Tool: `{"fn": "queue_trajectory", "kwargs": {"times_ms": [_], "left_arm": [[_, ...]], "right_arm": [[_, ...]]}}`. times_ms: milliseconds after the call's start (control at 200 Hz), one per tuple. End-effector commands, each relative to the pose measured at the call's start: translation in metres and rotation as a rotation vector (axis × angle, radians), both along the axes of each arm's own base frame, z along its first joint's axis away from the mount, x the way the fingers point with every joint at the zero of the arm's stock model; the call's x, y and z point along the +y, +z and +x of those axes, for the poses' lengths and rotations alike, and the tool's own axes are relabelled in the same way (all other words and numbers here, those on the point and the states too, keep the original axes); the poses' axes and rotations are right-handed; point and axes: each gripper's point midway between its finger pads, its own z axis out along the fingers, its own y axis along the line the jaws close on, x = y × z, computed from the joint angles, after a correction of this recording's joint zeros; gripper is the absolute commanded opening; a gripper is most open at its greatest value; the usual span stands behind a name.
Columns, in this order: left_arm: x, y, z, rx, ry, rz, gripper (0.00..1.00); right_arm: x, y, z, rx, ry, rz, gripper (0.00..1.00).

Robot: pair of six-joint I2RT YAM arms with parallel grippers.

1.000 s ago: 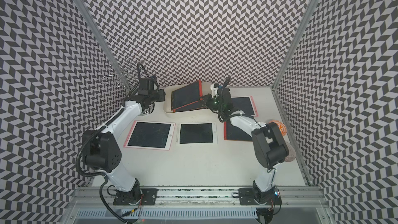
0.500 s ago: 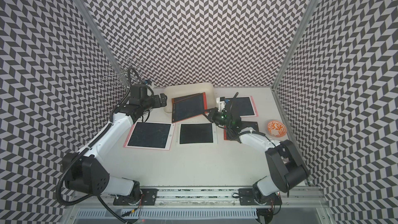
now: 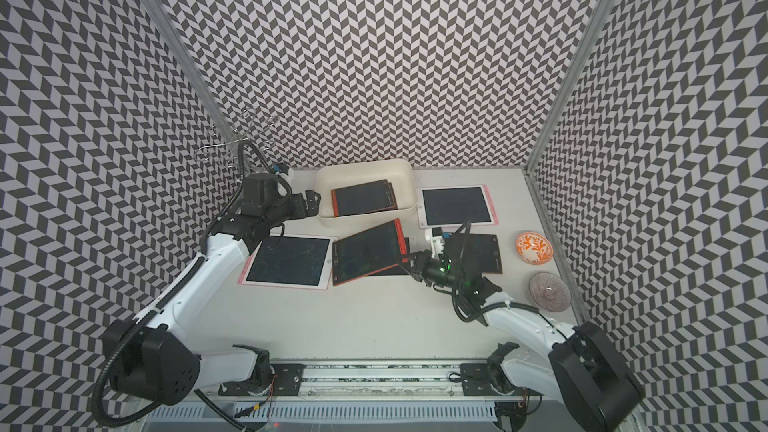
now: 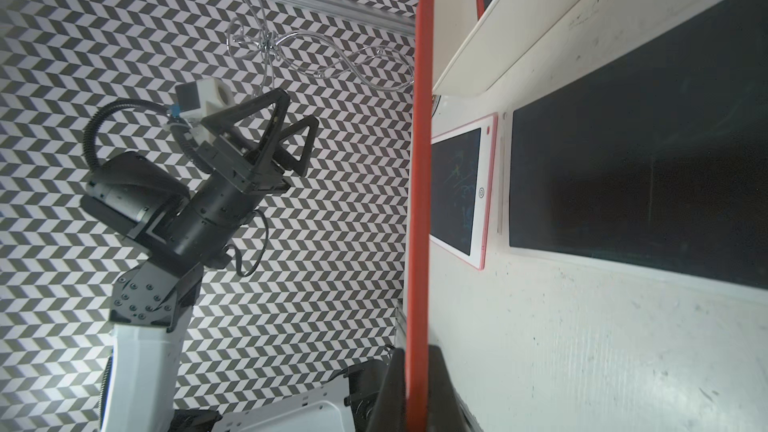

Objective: Take out the writing tablet from the storage box
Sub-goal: Place the writing tablet at the center of the board.

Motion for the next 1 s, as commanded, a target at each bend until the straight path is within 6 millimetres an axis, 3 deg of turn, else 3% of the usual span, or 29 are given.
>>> {"fn": "queue_trajectory", "kwargs": {"times_ms": [0, 65, 85, 140, 446, 996], "left_arm": [[-0.004, 0.003, -0.006, -0.016, -0.014, -0.03, 0.99], [-0.004, 0.0, -0.008, -0.014, -0.015, -0.029, 0.99], [-0.004, -0.001, -0.009, -0.011, -0.015, -0.031, 0.99], [-0.004, -0.001, -0.01, -0.014, -0.017, -0.033, 0.99], [-0.008, -0.008, -0.012, -0.009, -0.028, -0.053, 0.99], [-0.011, -0.022, -0.011, 0.009, -0.043, -0.058, 0.99]], "right_arm": [[-0.006, 0.013, -0.02, -0.015, 0.01, 0.096, 0.0], [-0.011, 0.007, -0.032, 0.008, 0.003, 0.111, 0.0], [-0.015, -0.008, -0.038, 0.037, -0.001, 0.098, 0.0], [-0.021, -0.017, -0.046, 0.061, -0.012, 0.098, 0.0], [-0.038, -0.045, -0.069, 0.141, -0.078, 0.122, 0.0], [-0.024, -0.088, -0.094, 0.299, -0.087, 0.043, 0.0]]}}
